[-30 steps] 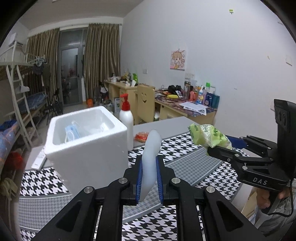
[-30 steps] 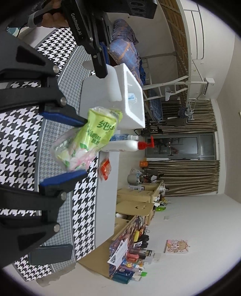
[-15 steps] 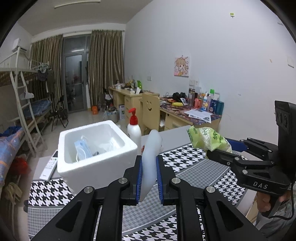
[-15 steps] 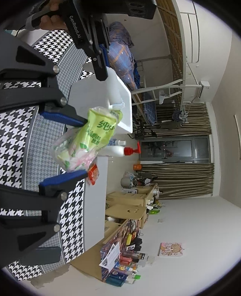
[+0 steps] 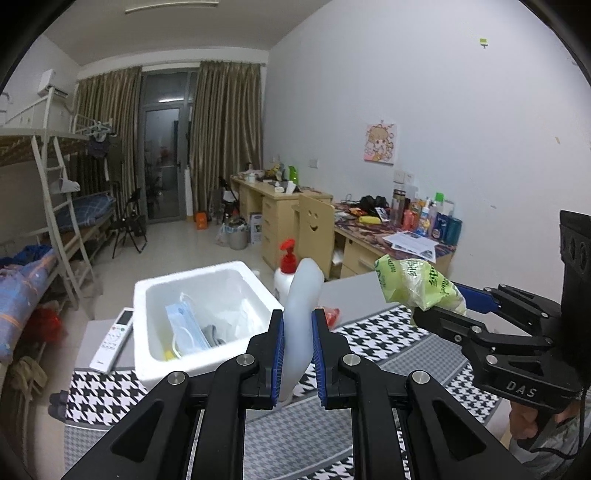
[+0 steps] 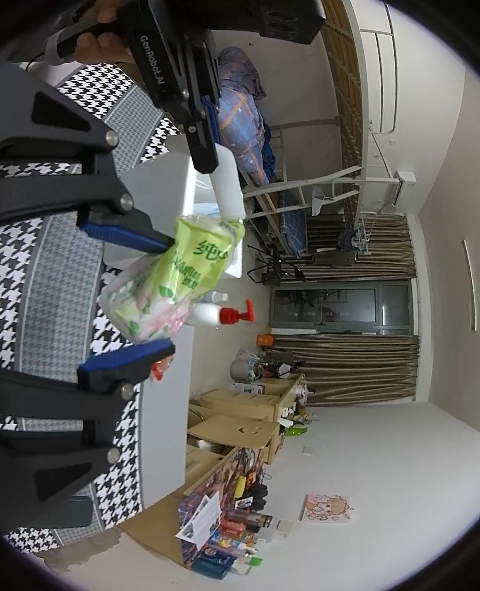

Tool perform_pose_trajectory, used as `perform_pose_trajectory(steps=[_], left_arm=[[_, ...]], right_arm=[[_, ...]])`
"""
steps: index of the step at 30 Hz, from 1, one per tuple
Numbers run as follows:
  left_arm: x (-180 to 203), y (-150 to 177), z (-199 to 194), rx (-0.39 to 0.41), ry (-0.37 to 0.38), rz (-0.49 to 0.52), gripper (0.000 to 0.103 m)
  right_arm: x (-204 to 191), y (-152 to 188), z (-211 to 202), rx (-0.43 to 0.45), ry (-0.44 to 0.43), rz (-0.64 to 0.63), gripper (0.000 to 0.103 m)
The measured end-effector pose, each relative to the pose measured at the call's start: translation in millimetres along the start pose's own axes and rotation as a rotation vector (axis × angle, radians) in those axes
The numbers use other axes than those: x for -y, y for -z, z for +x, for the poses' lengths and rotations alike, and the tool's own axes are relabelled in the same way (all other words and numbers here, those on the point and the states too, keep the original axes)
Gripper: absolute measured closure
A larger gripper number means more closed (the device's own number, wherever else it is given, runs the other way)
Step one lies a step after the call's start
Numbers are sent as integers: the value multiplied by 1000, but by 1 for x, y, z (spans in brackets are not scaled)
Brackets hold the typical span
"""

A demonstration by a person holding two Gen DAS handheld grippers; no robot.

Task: Organize soft objects
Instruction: 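Lift and carry the foam stick and green packet in both tools over the foam box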

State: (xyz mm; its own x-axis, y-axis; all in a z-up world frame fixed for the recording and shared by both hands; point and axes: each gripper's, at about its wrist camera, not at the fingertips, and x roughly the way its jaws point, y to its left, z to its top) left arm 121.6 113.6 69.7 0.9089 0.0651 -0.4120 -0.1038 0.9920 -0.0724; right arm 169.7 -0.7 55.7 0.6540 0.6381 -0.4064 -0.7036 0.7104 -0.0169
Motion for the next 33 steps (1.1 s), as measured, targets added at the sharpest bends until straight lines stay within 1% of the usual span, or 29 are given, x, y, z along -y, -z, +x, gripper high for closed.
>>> perform_pose_trajectory(steps=[6, 8, 14, 19, 23, 33], left_arm=[[-12, -8, 9, 4, -29, -26, 88], [-16, -10, 11, 9, -53, -32, 88], [-26, -16, 18, 21, -103, -42, 87], [-31, -21, 26, 19, -117, -41, 87], [-39, -22, 31, 26, -154, -45, 87], [-52, -25, 42, 18, -211, -65, 87]], right_arm=[[-5, -10, 8, -4, -34, -7, 50], [-7, -13, 12, -7, -41, -8, 50], [-10, -22, 23, -10, -47, -2, 50], [-13, -31, 34, -15, -44, 1, 50], [-20, -37, 43, -23, -41, -13, 50], [-32, -46, 56, -30, -69, -23, 50]])
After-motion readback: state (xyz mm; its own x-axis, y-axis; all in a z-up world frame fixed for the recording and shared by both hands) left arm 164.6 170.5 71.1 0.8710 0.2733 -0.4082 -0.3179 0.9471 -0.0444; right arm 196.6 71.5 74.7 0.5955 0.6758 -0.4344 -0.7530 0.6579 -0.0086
